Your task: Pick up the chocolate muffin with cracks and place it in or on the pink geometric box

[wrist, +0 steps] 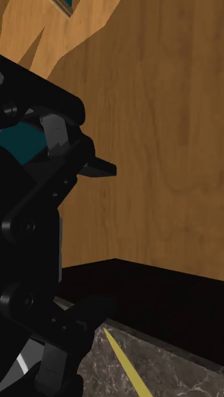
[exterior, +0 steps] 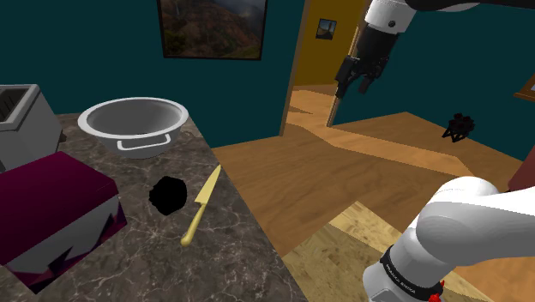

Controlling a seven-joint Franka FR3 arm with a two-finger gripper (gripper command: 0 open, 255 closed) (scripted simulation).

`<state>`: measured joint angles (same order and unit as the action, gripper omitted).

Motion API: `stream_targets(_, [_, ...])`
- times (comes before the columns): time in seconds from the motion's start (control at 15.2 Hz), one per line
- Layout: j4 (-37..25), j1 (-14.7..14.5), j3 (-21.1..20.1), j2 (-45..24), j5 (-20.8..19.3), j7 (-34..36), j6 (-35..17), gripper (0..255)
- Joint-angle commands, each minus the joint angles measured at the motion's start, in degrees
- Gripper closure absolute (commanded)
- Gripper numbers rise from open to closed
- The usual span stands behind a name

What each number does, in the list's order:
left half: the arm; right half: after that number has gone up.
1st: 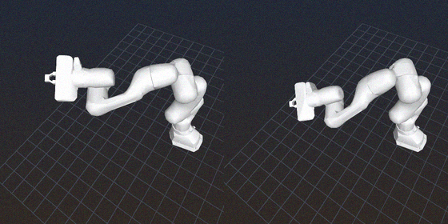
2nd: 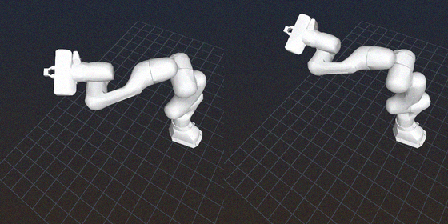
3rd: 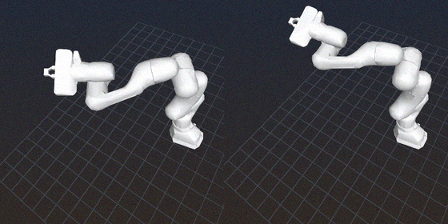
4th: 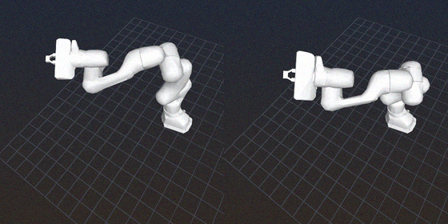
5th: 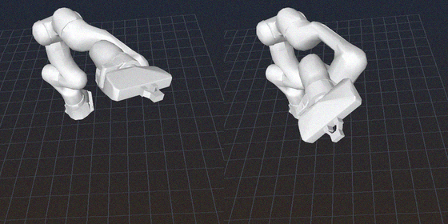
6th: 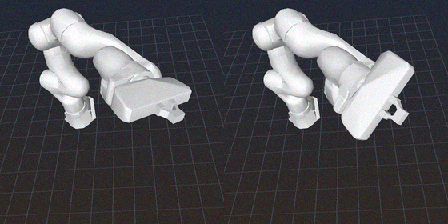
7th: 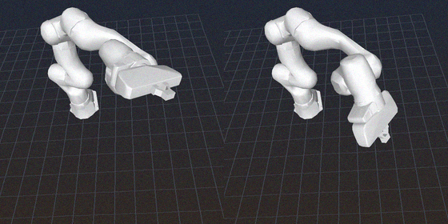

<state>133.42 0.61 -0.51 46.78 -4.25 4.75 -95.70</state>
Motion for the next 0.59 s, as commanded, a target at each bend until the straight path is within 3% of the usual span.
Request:
stream_targets(0.0, [0.0,0.0,0.0,0.0,0.0,0.0,0.0,0])
stream_targets(0.53, [6.5,-3.1,-1.5,-6.2,9.7,5.9,-11.1,0])
